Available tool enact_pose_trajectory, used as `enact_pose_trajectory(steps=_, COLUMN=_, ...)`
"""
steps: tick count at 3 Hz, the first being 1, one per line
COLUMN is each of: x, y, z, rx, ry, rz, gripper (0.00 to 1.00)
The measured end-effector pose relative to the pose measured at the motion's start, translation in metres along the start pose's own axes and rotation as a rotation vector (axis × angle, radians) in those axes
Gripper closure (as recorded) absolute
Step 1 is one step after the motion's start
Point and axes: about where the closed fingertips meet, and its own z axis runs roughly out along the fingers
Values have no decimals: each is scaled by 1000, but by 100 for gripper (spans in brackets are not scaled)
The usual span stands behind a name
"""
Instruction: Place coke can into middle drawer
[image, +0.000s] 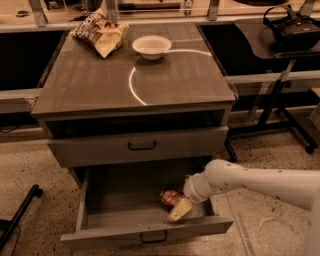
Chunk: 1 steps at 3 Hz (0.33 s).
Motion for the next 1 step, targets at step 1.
enact_pose_trajectory(steps=1, x=0, y=18, z=-39, rx=-21, ry=-66, rz=-32, gripper=0)
